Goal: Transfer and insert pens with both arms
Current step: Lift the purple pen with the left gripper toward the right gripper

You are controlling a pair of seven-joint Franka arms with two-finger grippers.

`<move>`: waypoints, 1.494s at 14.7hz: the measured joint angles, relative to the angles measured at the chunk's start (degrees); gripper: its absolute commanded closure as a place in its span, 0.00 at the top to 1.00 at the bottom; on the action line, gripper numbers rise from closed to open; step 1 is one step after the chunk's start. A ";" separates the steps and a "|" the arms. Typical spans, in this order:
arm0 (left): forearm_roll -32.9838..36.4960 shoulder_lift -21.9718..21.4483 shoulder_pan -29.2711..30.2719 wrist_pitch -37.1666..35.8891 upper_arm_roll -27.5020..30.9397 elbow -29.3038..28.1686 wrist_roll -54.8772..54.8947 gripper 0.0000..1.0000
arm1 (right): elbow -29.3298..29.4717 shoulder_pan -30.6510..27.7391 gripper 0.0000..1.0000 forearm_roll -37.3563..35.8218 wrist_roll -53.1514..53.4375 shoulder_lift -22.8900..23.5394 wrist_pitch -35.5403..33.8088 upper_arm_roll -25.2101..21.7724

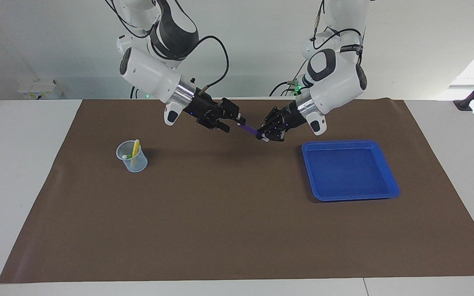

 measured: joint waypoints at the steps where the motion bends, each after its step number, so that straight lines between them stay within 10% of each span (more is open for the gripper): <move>1: -0.02 -0.02 0.00 0.12 0.01 -0.01 -0.26 0.00 | -0.09 0.07 0.69 -0.78 -0.08 0.00 -0.02 0.00; 14: -0.11 -0.23 0.00 2.49 0.02 -0.05 -2.46 0.00 | -0.77 0.98 0.44 -2.73 -0.38 0.00 -0.17 0.02; 18: -0.11 -0.25 0.00 2.52 0.02 -0.06 -2.49 0.00 | -0.78 0.98 0.00 -2.75 -0.38 0.00 -0.17 0.02; 22: -0.26 -0.26 -0.02 2.54 0.02 -0.13 -2.54 0.00 | -0.75 1.02 0.00 -2.74 -0.38 -0.06 -0.17 0.01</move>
